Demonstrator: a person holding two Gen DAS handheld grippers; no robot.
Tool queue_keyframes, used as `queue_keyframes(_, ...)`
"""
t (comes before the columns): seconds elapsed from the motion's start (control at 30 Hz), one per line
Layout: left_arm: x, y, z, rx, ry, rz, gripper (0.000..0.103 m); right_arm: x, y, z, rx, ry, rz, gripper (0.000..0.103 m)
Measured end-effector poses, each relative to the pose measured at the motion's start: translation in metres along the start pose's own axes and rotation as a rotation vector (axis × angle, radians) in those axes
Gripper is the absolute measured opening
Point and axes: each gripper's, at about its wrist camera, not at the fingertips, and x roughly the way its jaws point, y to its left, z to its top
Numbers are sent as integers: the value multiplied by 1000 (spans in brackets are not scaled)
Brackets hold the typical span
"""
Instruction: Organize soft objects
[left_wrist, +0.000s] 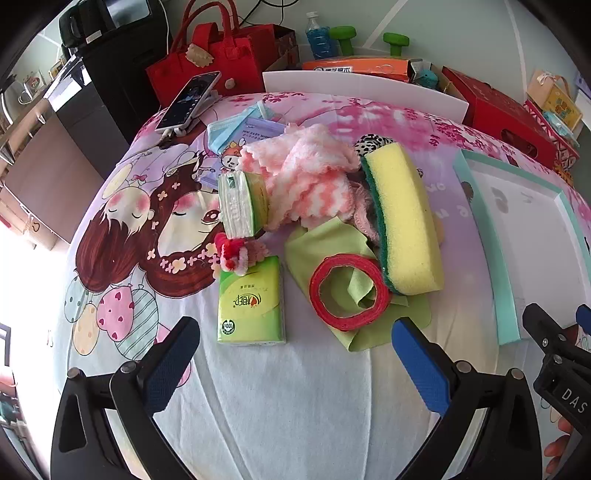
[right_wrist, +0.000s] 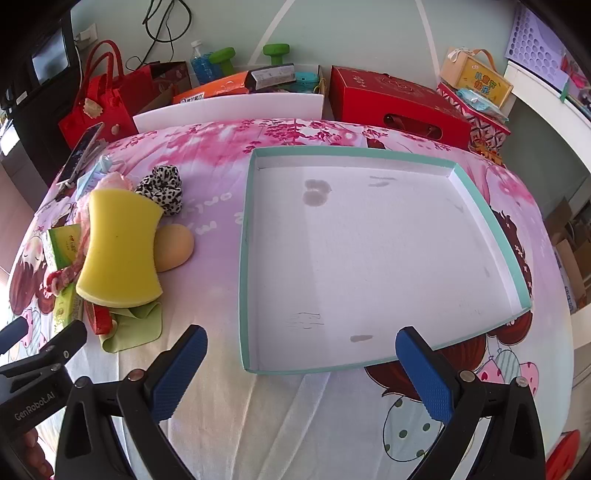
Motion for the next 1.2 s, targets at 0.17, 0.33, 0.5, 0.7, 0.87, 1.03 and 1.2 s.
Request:
queue_keyframes(0.17, -1, 0, 1, 3, 1, -1, 103, 1, 0, -1, -4, 2, 1, 103)
queue_keyframes(0.33, -1, 1, 1, 2, 1, 0, 103, 1, 0, -1, -5, 3, 1, 103)
queue_keyframes(0.5, -1, 1, 0, 3, 2, 1, 103, 1, 0, -1, -6, 3, 1, 103)
queue_keyframes(0.7, -1, 1, 1, 3, 3, 4, 103, 1, 0, -1, -6, 4, 1, 103)
queue_keyframes(0.87, 0, 1, 1, 3, 5, 7, 103, 1, 0, -1, -6, 3, 2, 103)
queue_keyframes(1.03, -1, 0, 1, 4, 5, 7, 103, 1, 0, -1, -6, 3, 3, 103)
queue_keyframes(1.2, 0, 1, 1, 5, 6, 7, 103, 1, 0, -1, -5, 4, 3, 103)
